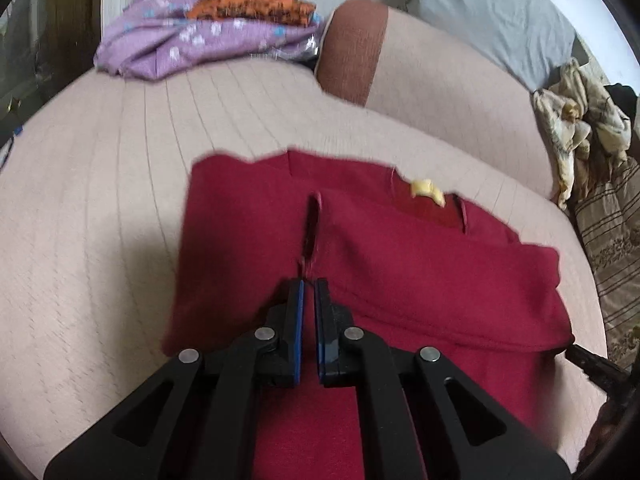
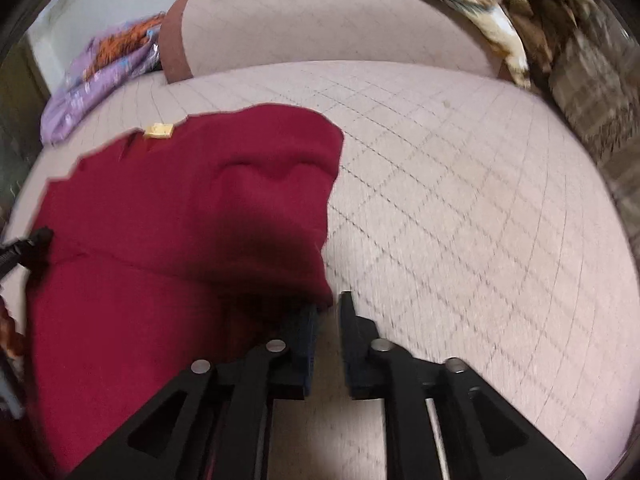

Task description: Fold small clothes

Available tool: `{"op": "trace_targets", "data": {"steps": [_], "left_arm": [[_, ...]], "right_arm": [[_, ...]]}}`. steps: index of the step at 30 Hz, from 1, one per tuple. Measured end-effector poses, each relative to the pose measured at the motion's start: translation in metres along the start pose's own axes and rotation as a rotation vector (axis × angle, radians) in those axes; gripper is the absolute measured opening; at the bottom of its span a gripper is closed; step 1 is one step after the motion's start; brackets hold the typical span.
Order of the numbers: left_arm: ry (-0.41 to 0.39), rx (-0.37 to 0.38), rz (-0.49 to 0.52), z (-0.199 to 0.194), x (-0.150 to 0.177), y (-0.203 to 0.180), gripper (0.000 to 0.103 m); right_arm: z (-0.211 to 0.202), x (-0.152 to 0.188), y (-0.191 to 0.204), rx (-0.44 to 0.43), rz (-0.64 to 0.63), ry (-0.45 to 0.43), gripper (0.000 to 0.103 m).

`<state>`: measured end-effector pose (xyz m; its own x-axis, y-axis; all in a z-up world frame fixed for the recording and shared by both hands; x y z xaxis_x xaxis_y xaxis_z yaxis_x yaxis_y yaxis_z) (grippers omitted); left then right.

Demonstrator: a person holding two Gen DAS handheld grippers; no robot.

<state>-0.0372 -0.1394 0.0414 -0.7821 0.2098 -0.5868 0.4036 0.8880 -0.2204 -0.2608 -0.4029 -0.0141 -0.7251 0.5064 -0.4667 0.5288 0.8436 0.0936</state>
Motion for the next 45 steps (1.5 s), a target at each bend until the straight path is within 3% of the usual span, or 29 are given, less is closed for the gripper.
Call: {"op": "trace_targets", "data": {"steps": [2,4,6,8,11,14,18,20,22,24,28,31,32,33,34,35,39,42,45], "left_arm": [[-0.014,0.014,0.019,-0.006,-0.006,-0.005,0.008],[-0.016,0.027,0.059,-0.007,-0.012,-0.017,0.023],[-0.025,0.028,0.087,-0.005,-0.014,-0.027,0.050],[-0.035,0.024,0.105,0.000,-0.015,-0.036,0.054],[-0.012,-0.018,0.126,0.016,-0.013,-0.044,0.055],[0.012,-0.081,0.123,0.032,-0.010,-0.040,0.056],[0.033,-0.101,0.114,0.045,-0.005,-0.031,0.058],[0.023,-0.111,0.139,0.043,-0.003,-0.033,0.058],[0.026,-0.106,0.135,0.041,-0.002,-0.033,0.058],[0.029,-0.087,0.111,0.038,-0.004,-0.030,0.058],[0.035,-0.088,0.105,0.038,-0.003,-0.030,0.058],[0.034,-0.102,0.127,0.037,-0.001,-0.033,0.058],[0.036,-0.102,0.131,0.036,0.000,-0.033,0.058],[0.038,-0.100,0.132,0.034,0.001,-0.032,0.058],[0.036,-0.095,0.129,0.031,0.000,-0.031,0.058],[0.033,-0.091,0.122,0.027,0.000,-0.028,0.058],[0.016,-0.077,0.087,0.018,-0.002,-0.020,0.059],[0.015,-0.073,0.075,0.019,-0.003,-0.019,0.062],[0.015,-0.101,0.090,0.025,-0.001,-0.022,0.064]], "right_arm": [[-0.014,-0.001,-0.016,-0.058,0.082,-0.017,0.051],[-0.027,-0.007,-0.032,-0.137,0.174,-0.070,0.054],[-0.029,-0.020,-0.036,-0.172,0.192,-0.109,0.054],[-0.020,-0.037,-0.024,-0.142,0.127,-0.111,0.052],[0.003,-0.056,-0.004,-0.136,0.061,-0.087,0.047],[0.033,-0.073,0.014,-0.136,-0.009,-0.044,0.031],[0.064,-0.092,0.002,-0.009,0.019,-0.051,0.027],[0.068,-0.095,-0.008,-0.056,0.057,-0.059,0.026],[0.060,-0.096,-0.008,-0.044,0.023,-0.042,0.025],[0.046,-0.091,-0.014,-0.016,0.050,-0.040,0.032],[0.012,-0.067,-0.004,-0.174,0.014,-0.026,0.032],[0.009,-0.044,0.014,-0.122,-0.115,0.009,0.030],[0.015,-0.036,0.017,-0.058,-0.154,0.037,0.028],[0.024,-0.028,0.016,0.006,-0.177,0.077,0.030],[0.025,-0.022,0.009,0.012,-0.164,0.079,0.037],[0.025,-0.024,0.008,0.006,-0.142,0.064,0.042],[0.005,-0.021,-0.015,-0.009,-0.043,0.046,0.044],[-0.006,-0.022,-0.015,-0.086,-0.001,0.003,0.046],[-0.007,-0.026,0.004,-0.093,-0.041,-0.038,0.046]]}}
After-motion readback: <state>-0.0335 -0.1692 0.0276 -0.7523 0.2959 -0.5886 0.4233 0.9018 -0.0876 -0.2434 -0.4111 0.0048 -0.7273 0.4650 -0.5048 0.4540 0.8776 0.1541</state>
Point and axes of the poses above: each gripper's, at about its wrist camera, not at the fingertips, and z roughly the way its jaws point, y to its left, x to its underside, the point moved 1 cm from there along z, roughly the way its jaws point, and after that the axes turned 3 degrees about y, right-handed, at the moved point
